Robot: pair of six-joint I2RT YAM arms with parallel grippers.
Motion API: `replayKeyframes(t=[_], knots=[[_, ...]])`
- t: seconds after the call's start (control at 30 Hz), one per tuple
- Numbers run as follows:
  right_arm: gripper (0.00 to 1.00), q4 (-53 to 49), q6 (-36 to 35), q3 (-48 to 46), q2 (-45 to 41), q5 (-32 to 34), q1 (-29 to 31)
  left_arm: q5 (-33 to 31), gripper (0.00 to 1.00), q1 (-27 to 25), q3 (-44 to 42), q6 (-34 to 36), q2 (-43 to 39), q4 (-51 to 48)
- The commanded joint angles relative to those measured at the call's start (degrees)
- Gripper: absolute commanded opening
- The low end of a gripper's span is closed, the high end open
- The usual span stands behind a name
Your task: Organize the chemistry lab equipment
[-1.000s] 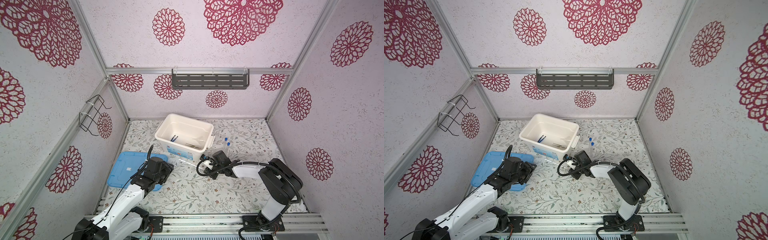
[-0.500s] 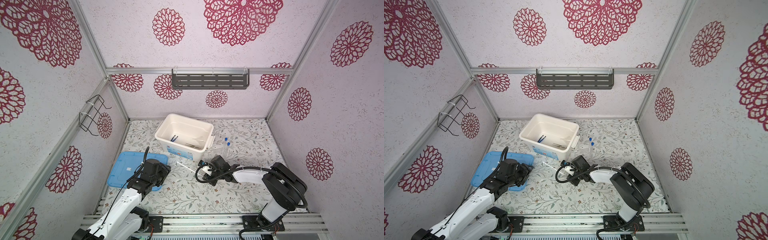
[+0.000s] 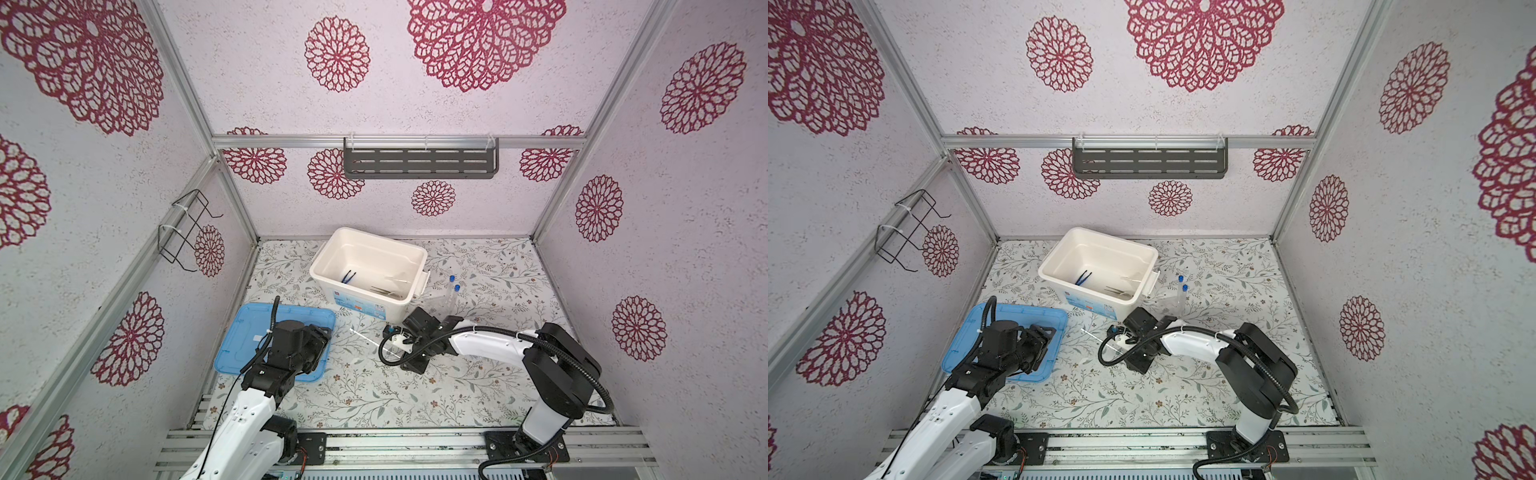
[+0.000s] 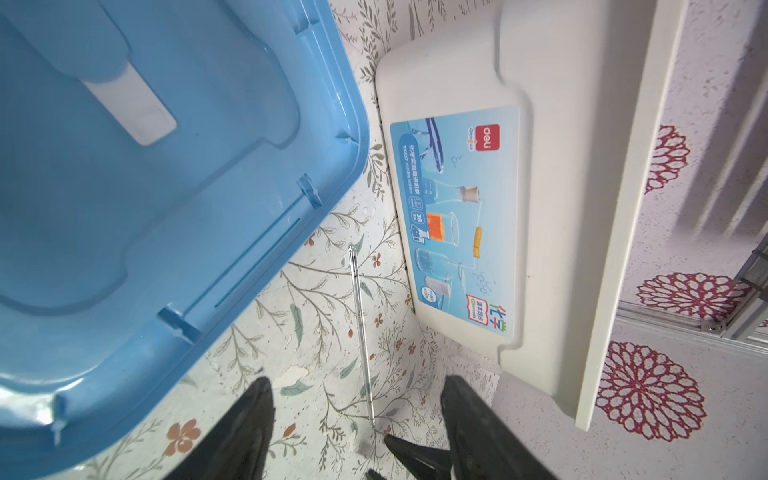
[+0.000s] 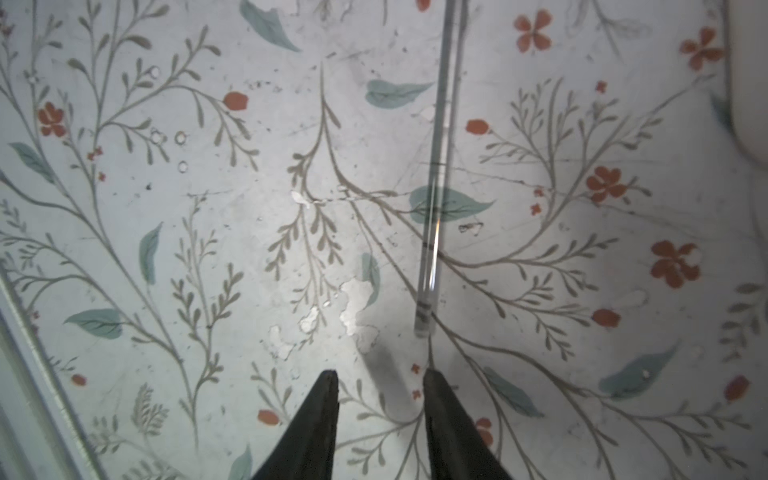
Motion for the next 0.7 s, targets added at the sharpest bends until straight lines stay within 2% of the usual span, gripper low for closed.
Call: replayKeyframes(t=[0.0,0.17,0.33,0.47,0.67], knots=[[0.40,-12.9,0.1,9.8,3.8,4.9,2.1,2.2,0.69,3.5,2.4,3.3,-0.2,-3.2],[0.42,-18.5,4.2,21.1,11.7,8.2,2.3,5.3,0.70,8.3,3.2,5.9,-1.4,-6.6],[0.40,-25.9,5.5,30.9,20.0,8.6,2.5,6.8,0.70,9.9,0.7,4.5,-3.9,-6.2],[0.39,-26.9,6.5,32.3,21.8,8.2,2.6,7.3,0.71,10.0,-1.2,3.3,-5.2,-5.2],[0.38,-27.6,4.7,32.6,24.6,12.7,2.7,7.0,0.71,10.2,-1.3,3.9,-5.1,-5.0]])
